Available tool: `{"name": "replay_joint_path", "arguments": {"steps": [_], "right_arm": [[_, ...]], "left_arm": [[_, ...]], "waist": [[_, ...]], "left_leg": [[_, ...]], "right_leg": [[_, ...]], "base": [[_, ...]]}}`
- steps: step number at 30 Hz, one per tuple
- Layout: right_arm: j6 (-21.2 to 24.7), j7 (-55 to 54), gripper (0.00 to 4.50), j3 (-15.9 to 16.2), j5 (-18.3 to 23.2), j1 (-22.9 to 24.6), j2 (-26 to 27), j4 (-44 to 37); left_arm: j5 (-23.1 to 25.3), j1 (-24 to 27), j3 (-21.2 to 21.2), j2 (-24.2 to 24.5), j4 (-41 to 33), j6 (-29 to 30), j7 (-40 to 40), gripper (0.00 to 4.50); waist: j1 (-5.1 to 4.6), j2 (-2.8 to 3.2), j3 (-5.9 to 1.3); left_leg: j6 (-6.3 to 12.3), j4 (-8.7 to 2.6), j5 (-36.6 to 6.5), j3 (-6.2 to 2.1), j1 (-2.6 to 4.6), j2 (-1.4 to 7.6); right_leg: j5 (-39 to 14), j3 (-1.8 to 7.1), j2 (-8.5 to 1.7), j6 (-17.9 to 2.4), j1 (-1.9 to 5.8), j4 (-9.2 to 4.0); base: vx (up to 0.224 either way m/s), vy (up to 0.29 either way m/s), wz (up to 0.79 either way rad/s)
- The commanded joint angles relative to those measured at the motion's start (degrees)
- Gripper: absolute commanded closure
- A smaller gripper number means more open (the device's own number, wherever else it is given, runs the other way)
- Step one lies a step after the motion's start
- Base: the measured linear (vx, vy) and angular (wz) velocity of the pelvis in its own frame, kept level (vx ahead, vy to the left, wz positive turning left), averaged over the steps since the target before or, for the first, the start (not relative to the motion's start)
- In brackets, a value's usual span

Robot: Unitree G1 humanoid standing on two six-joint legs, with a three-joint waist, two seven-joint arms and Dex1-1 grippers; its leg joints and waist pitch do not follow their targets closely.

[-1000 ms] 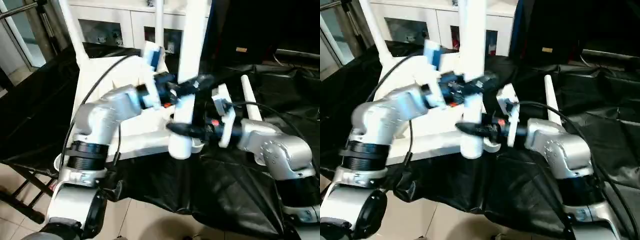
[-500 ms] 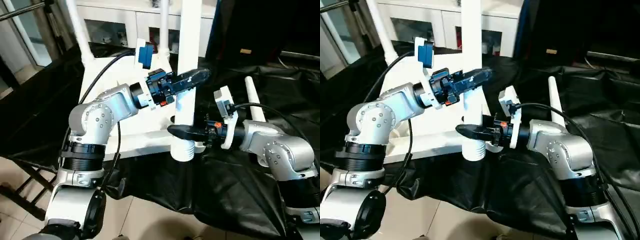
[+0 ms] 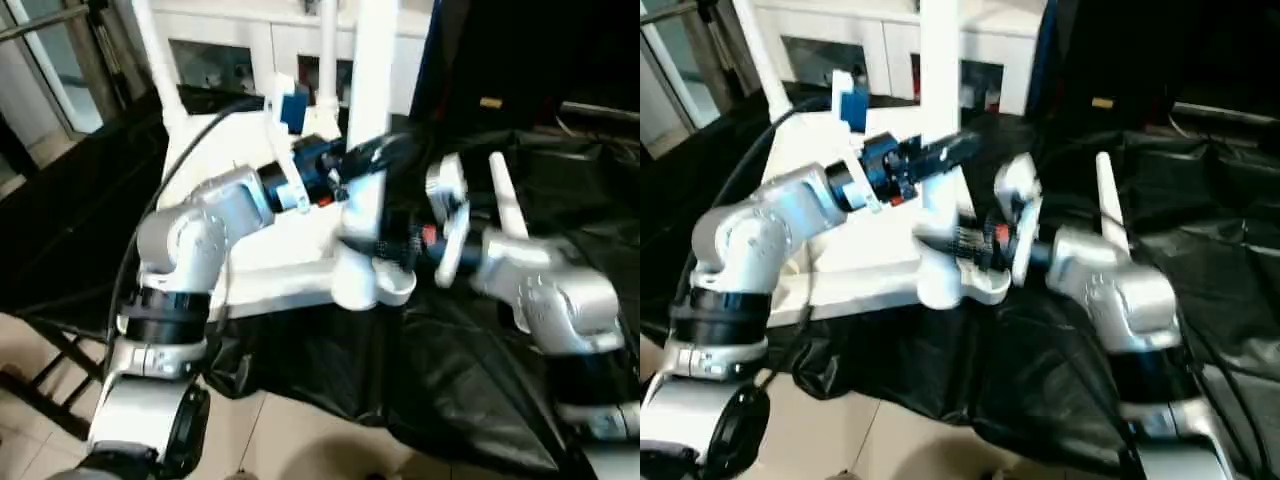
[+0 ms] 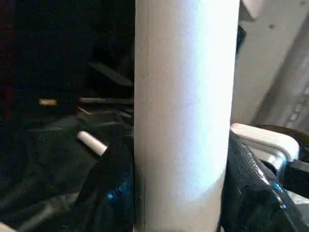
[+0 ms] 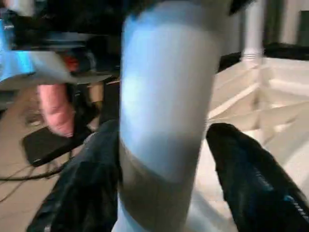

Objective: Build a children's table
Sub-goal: Insert table leg to table base

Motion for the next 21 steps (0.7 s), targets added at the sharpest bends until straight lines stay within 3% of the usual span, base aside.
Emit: {"name": "replay_joint_path", "arguments": {"steps": [1,5,9,10,16,19,21], "right_arm": [[0.3,-3.9,1.41,-2.4,-2.3,-1.3,-0.6,1.4],[0.8,-4.2,1.41,-2.4,-2.3,-1.3,-0.7,1.3],[2.5,-3.8,1.41,-0.2,-2.8,0.2,-1.5,-0.7],[2.9,-4.3,1.41,0.2,-3.0,0.3,-1.4,-0.7],[1.2,-4.5,1.41,3.5,-6.4,0.7,-2.6,0.0],[0.9,-4.5,1.41,4.8,-7.5,1.4,-2.4,-0.1],[0.9,-5.0,1.41,5.0,-7.7,1.7,-1.9,-0.2]], "left_arm": [[0.3,0.0,-0.8,-0.3,-1.9,-0.1,0.2,2.67],[0.6,0.1,-1.3,-0.4,-2.3,-0.4,0.8,2.67],[2.6,0.0,-2.6,-0.5,-2.2,-2.0,1.2,2.67],[3.0,-0.1,-3.0,-0.4,-2.2,-2.4,0.9,2.67],[4.8,-0.5,-4.8,0.2,-1.4,-3.1,0.9,2.67],[5.3,-1.0,-4.9,0.1,-0.8,-3.5,0.9,2.67],[5.4,-1.1,-4.9,0.0,-0.6,-3.7,0.9,2.67]], "waist": [[-0.01,-0.91,-4.61],[0.01,-0.88,-4.73],[0.04,-0.95,-4.73],[0.00,-1.20,-4.72],[0.02,-1.12,-4.62],[0.06,-0.89,-4.65],[-0.02,-1.04,-4.67]], "left_leg": [[3.95,-3.57,1.8,0.58,-0.95,0.65],[4.52,-3.49,2.6,0.53,-1.02,0.74],[5.06,-3.43,3.0,0.56,-1.01,0.77],[5.10,-3.41,2.9,0.60,-1.10,0.75],[4.24,-3.46,1.9,0.65,-1.09,0.65],[4.21,-3.47,2.2,0.58,-1.15,0.68],[4.26,-3.48,2.0,0.57,-1.18,0.68]], "right_leg": [[-15.7,2.81,-2.28,-5.0,5.12,-4.28],[-12.8,2.91,-2.31,-6.5,5.17,-3.85],[-11.8,3.01,-2.38,-7.1,5.25,-3.73],[-11.9,3.02,-2.39,-7.1,5.29,-3.77],[-14.3,2.99,-2.42,-5.7,5.24,-4.04],[-13.5,3.01,-2.41,-6.1,5.22,-3.94],[-13.2,2.99,-2.41,-6.3,5.30,-3.96]], "base": [[0.000,0.000,0.00],[0.000,0.000,0.00],[0.000,0.000,0.00],[0.000,0.000,0.00],[0.000,0.000,0.00],[0.000,0.000,0.00],[0.000,0.000,0.00]]}}
